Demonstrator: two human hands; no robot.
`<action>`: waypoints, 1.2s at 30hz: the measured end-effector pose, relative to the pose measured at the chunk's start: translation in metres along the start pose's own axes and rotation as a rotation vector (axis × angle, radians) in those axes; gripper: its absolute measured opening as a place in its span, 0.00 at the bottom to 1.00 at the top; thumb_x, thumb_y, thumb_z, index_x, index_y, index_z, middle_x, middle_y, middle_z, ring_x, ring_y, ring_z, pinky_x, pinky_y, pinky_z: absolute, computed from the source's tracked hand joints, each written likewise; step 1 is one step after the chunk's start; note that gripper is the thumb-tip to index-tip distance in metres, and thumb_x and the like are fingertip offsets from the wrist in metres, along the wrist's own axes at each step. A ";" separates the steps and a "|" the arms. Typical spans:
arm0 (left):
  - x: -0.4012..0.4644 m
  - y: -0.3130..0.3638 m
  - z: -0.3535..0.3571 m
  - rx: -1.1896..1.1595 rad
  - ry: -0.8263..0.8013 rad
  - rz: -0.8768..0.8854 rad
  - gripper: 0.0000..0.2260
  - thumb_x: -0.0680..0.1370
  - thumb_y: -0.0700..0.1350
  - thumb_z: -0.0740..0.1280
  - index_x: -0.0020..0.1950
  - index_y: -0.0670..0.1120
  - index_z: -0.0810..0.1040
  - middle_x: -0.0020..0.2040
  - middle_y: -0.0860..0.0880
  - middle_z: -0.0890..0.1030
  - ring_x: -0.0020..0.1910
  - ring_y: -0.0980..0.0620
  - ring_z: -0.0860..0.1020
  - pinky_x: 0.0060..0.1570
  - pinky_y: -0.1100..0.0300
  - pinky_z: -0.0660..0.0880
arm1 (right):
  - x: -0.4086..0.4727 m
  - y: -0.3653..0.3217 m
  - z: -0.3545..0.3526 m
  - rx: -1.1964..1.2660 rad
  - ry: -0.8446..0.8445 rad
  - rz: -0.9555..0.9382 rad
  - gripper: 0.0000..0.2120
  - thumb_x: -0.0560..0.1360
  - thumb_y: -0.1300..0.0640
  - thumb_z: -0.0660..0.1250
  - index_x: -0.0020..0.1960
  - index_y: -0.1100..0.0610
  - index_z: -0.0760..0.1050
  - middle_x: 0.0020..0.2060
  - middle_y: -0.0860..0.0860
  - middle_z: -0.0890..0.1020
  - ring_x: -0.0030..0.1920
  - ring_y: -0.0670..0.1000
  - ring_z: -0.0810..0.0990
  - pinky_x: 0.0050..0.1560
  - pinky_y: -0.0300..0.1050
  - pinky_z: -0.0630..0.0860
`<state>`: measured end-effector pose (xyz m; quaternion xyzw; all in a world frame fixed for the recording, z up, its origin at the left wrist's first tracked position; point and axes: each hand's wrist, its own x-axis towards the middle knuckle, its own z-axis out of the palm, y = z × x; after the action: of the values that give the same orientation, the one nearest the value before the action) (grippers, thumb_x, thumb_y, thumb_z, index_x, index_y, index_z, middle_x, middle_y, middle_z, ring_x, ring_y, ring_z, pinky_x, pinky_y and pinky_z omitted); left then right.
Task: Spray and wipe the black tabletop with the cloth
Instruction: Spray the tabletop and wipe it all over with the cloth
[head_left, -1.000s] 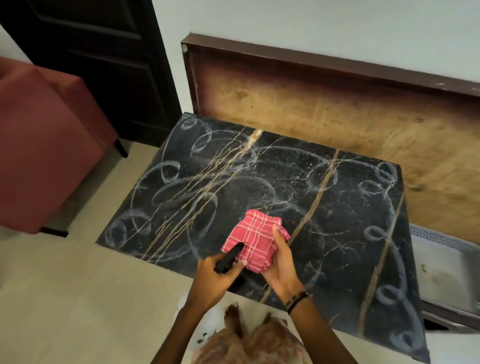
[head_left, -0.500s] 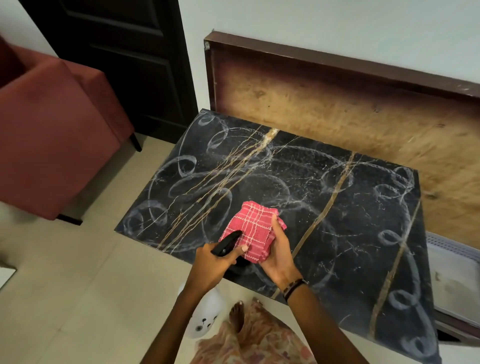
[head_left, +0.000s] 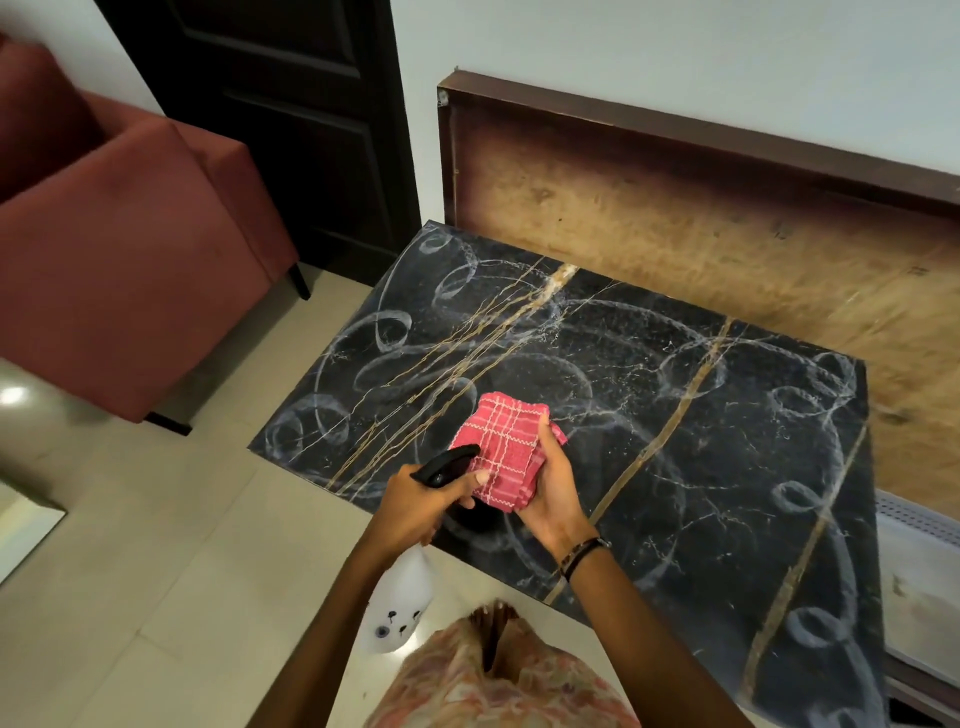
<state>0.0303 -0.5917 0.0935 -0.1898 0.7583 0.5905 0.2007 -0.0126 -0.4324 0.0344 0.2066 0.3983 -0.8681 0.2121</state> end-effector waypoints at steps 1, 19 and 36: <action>-0.001 0.001 -0.001 0.000 -0.018 0.015 0.12 0.70 0.53 0.73 0.42 0.45 0.82 0.38 0.45 0.84 0.23 0.56 0.72 0.21 0.65 0.66 | 0.002 -0.001 0.002 -0.006 -0.012 0.007 0.29 0.76 0.39 0.59 0.69 0.59 0.70 0.62 0.60 0.79 0.63 0.60 0.77 0.67 0.62 0.68; 0.040 -0.005 -0.094 -0.020 0.066 0.012 0.16 0.69 0.52 0.74 0.50 0.42 0.82 0.33 0.42 0.81 0.17 0.58 0.70 0.19 0.69 0.65 | 0.057 0.047 0.088 0.002 -0.053 0.111 0.29 0.77 0.37 0.56 0.68 0.57 0.72 0.62 0.61 0.78 0.62 0.61 0.77 0.65 0.62 0.70; 0.094 -0.047 -0.243 -0.185 0.192 0.024 0.03 0.71 0.47 0.73 0.40 0.54 0.80 0.33 0.38 0.77 0.17 0.55 0.65 0.18 0.66 0.62 | 0.105 0.111 0.148 -1.196 0.065 -0.458 0.22 0.79 0.43 0.57 0.73 0.43 0.62 0.68 0.51 0.73 0.54 0.42 0.78 0.53 0.40 0.76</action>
<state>-0.0442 -0.8438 0.0600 -0.2538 0.7187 0.6393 0.1017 -0.0685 -0.6351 0.0004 -0.0113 0.8542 -0.5124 0.0878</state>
